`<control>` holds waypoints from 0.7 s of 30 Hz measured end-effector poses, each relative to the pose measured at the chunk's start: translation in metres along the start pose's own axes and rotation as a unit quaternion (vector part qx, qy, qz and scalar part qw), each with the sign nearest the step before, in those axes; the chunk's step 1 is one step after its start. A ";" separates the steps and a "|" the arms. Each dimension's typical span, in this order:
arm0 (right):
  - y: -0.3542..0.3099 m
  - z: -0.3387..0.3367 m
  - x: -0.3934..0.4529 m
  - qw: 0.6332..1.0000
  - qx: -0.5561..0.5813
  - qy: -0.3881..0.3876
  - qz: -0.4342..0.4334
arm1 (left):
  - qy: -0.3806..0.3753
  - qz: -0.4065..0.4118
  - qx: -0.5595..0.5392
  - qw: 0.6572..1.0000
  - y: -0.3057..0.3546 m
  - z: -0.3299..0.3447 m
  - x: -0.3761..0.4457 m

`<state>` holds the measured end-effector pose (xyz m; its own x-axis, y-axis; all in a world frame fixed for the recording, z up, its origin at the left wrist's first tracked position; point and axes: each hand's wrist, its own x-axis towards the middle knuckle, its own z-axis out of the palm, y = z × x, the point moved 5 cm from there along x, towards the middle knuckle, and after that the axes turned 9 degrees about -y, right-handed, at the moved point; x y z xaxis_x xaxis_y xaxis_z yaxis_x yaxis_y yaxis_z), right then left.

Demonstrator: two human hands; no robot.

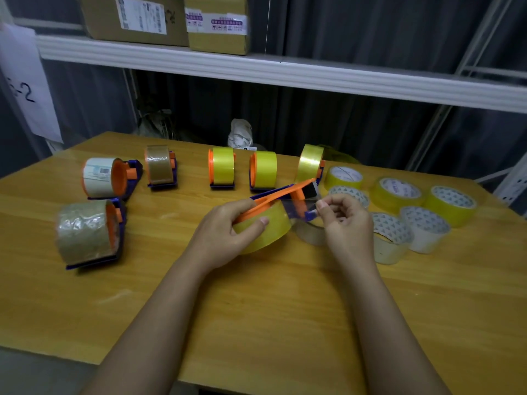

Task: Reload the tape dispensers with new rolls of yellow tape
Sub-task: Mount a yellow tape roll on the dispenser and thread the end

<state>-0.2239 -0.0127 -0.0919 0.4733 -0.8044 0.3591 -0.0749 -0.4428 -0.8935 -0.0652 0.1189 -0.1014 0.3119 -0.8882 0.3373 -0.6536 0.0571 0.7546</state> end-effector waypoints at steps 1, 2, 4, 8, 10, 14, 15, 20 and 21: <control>0.001 0.000 0.000 1.000 0.012 -0.007 0.002 | 0.010 -0.006 0.004 1.000 -0.001 -0.002 0.000; 0.001 0.001 0.001 1.000 0.025 -0.015 0.009 | 0.018 -0.011 0.009 1.000 -0.002 -0.004 0.001; 0.003 0.003 0.001 0.998 0.044 -0.033 0.020 | 0.022 -0.010 0.026 0.999 -0.003 -0.007 0.004; 0.002 0.007 -0.001 0.999 0.015 -0.034 -0.003 | 0.004 -0.011 0.110 0.994 0.002 -0.011 0.019; 0.001 0.008 -0.003 1.000 0.014 -0.023 -0.011 | 0.002 -0.013 0.133 0.991 0.005 -0.014 0.029; 0.002 0.008 -0.003 0.999 0.032 0.005 -0.004 | 0.001 -0.034 0.106 0.994 -0.001 -0.018 0.042; 0.003 0.009 -0.002 0.999 0.046 0.008 0.004 | 0.003 -0.031 0.089 0.996 -0.003 -0.018 0.042; 0.005 0.012 0.001 0.996 0.088 0.005 0.029 | 0.035 -0.010 0.060 0.998 -0.011 -0.017 0.031; 0.004 0.012 0.001 0.995 0.093 0.002 0.029 | 0.037 -0.007 0.062 0.997 -0.011 -0.016 0.029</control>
<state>-0.2134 -0.0103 -0.0980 0.4688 -0.8284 0.3064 0.0622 -0.3151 -0.9470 -0.0377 0.0998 -0.0904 0.3682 -0.8522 0.3718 -0.7284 -0.0159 0.6850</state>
